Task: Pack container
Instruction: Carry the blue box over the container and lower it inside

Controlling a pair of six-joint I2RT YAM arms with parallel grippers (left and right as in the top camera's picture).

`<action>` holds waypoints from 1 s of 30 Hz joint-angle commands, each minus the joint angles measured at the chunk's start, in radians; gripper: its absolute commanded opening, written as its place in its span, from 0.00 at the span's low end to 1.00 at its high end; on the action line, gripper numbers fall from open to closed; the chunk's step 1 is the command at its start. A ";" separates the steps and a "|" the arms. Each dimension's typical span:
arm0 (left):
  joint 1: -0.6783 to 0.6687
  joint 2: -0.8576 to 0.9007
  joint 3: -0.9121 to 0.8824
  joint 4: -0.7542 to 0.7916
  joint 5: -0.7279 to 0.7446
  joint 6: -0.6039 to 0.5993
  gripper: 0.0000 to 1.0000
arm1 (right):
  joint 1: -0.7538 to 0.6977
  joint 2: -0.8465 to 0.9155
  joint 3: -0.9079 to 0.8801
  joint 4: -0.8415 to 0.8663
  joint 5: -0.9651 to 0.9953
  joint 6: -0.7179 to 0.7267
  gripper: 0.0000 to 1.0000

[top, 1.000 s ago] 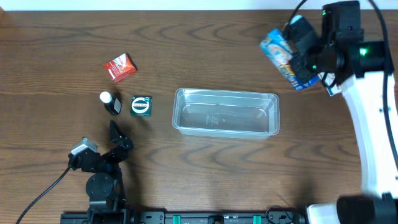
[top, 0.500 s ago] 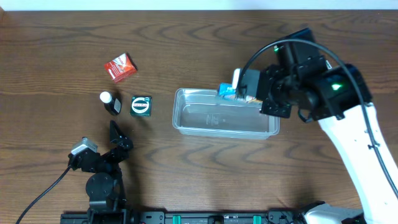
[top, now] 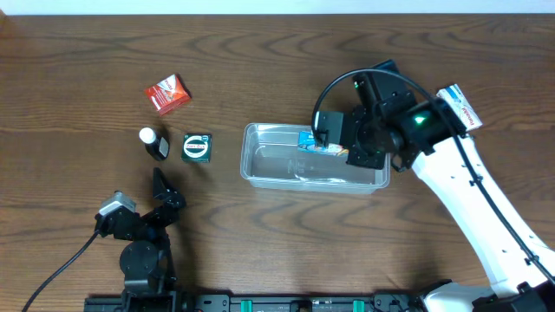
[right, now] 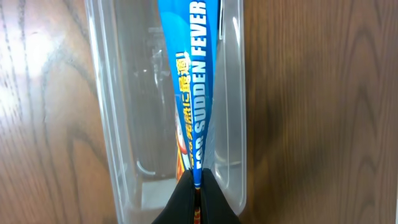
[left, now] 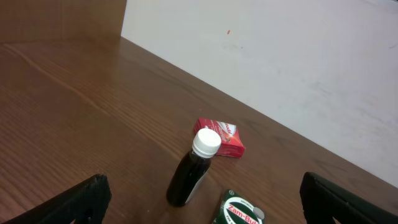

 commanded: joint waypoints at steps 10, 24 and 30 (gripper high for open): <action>0.005 0.000 -0.030 -0.016 -0.003 0.009 0.98 | 0.012 -0.003 -0.181 0.171 -0.005 0.003 0.01; 0.005 0.000 -0.030 -0.016 -0.003 0.009 0.98 | 0.012 -0.002 -0.311 0.303 -0.005 -0.076 0.01; 0.005 0.000 -0.030 -0.016 -0.003 0.009 0.98 | 0.012 -0.002 -0.378 0.379 -0.004 -0.095 0.01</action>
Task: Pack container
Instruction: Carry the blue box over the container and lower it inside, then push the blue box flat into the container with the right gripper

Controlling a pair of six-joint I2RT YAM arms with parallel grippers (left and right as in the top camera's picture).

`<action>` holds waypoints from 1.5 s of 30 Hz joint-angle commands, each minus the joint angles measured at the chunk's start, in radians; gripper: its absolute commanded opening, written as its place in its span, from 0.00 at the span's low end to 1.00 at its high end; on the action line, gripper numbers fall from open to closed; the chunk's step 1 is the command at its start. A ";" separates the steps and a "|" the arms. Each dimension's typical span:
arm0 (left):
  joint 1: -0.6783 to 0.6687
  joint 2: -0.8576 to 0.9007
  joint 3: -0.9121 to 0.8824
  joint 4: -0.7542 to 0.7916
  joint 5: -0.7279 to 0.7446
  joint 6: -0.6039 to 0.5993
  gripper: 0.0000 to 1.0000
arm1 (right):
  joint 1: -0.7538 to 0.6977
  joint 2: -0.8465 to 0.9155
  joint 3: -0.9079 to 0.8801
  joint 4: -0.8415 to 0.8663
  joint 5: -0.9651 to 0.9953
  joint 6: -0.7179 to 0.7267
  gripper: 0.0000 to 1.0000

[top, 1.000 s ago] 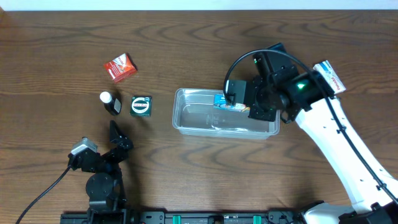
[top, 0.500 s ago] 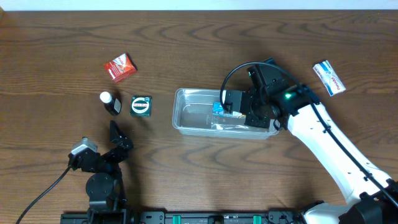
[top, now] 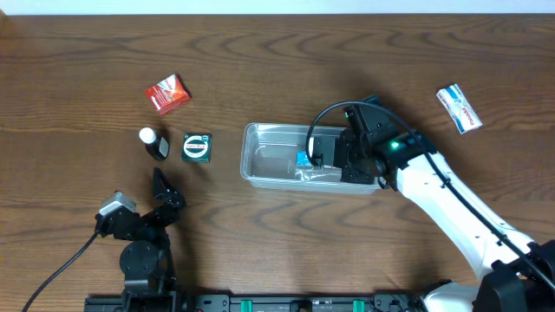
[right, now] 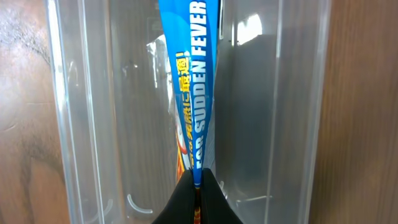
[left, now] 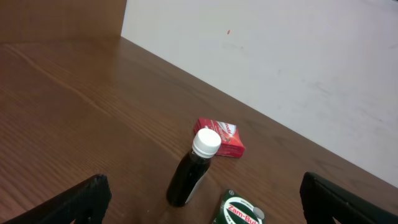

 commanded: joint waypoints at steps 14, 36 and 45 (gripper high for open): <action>0.005 0.000 -0.030 -0.016 -0.003 0.009 0.98 | 0.011 -0.002 -0.075 0.029 -0.005 -0.017 0.01; 0.005 0.000 -0.030 -0.016 -0.003 0.009 0.98 | 0.012 -0.035 -0.034 0.029 -0.013 0.095 0.99; 0.005 0.000 -0.030 -0.016 -0.003 0.009 0.98 | 0.012 -0.090 0.053 0.002 -0.012 0.095 0.99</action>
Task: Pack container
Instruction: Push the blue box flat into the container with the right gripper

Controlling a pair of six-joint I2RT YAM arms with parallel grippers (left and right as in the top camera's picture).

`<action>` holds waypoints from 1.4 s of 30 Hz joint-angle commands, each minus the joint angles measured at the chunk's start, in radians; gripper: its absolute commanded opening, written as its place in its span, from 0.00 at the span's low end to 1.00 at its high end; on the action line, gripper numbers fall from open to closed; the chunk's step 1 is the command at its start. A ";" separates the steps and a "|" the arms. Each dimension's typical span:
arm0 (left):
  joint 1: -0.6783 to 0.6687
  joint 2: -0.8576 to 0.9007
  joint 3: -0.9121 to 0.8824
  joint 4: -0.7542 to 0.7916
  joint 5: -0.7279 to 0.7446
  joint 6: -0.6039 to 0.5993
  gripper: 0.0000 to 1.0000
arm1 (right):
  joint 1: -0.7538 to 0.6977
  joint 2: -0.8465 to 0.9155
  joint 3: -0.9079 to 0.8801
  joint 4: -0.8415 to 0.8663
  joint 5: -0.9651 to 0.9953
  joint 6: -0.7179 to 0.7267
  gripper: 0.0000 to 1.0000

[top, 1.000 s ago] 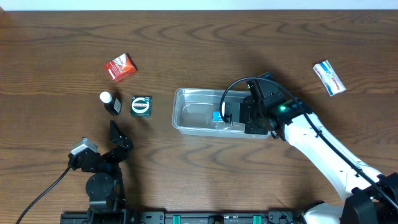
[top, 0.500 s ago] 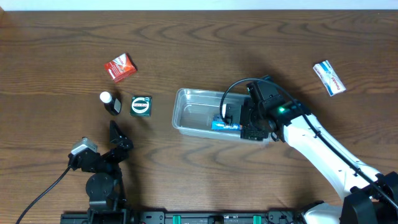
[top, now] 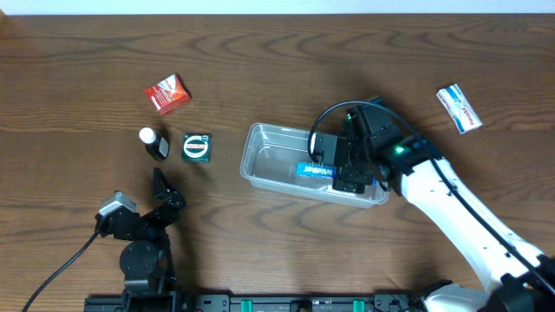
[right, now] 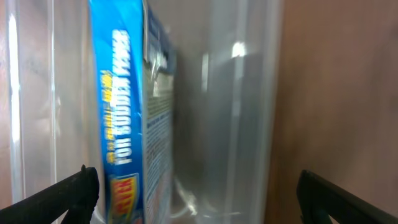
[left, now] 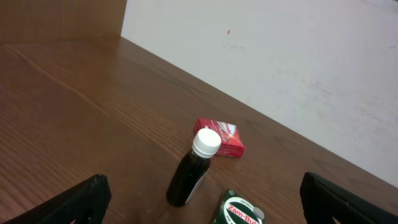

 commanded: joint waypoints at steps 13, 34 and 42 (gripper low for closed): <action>0.005 0.000 -0.030 -0.016 -0.003 0.009 0.98 | 0.008 -0.090 0.107 -0.113 -0.245 0.252 0.99; 0.005 0.000 -0.030 -0.016 -0.003 0.009 0.98 | -0.117 0.100 0.106 0.031 -0.184 0.638 0.52; 0.005 0.000 -0.030 -0.016 -0.003 0.009 0.98 | -0.136 0.108 0.106 0.019 -0.184 0.663 0.43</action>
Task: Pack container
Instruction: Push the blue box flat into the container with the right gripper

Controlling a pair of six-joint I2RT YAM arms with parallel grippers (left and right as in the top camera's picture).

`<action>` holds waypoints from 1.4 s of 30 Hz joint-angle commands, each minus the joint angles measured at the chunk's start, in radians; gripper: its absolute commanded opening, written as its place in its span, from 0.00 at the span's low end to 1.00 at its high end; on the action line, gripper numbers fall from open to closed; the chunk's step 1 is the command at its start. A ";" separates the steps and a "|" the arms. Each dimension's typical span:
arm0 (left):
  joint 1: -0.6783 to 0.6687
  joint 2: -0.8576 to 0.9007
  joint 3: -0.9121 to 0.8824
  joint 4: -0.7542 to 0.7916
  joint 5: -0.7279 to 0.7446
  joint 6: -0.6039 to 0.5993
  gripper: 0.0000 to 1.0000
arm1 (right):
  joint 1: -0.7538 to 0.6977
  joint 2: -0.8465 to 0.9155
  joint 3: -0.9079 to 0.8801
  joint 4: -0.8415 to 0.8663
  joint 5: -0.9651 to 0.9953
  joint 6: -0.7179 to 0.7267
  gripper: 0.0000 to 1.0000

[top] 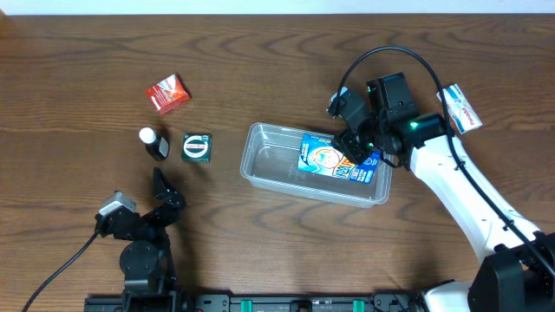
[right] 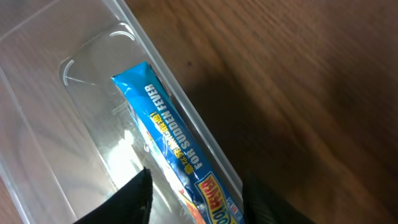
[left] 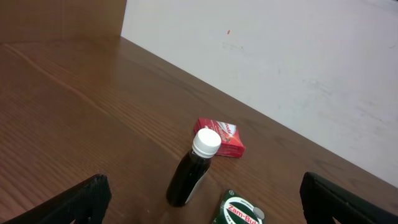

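Observation:
A clear plastic container (top: 260,160) sits mid-table. In its right half lies a blue fever-patch packet (top: 334,158), face up and tilted; the right wrist view shows this packet (right: 163,144) leaning against the container wall (right: 56,118). My right gripper (top: 358,139) hovers open over the container's back right corner, with its fingers (right: 138,198) on either side of the packet and clear of it. My left gripper (top: 161,185) rests open at the front left, holding nothing.
A dark bottle with a white cap (top: 154,142), a green tin (top: 198,146) and a red box (top: 167,94) lie left of the container. The left wrist view shows the bottle (left: 193,169) and red box (left: 222,137). A white packet (top: 459,107) lies at the far right.
My right gripper, then low inside the container beside the packet standing on edge, is now higher at the back right corner. The packet has tipped over to lean face up.
My right gripper was shut on the blue packet over the container's far rim. Then it held the packet down inside the container. Then it stood open with the packet released on its edge. Now it is raised, and the packet stays in the container. The left arm never moved.

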 commanded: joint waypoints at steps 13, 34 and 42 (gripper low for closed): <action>0.005 0.000 -0.030 -0.016 -0.003 0.009 0.98 | -0.003 0.037 0.014 -0.033 0.003 0.040 0.33; 0.005 0.000 -0.030 -0.016 -0.003 0.009 0.98 | -0.003 0.073 0.014 -0.076 -0.002 0.055 0.25; 0.005 0.000 -0.030 -0.016 -0.003 0.009 0.98 | -0.003 0.069 0.016 -0.097 -0.036 0.055 0.24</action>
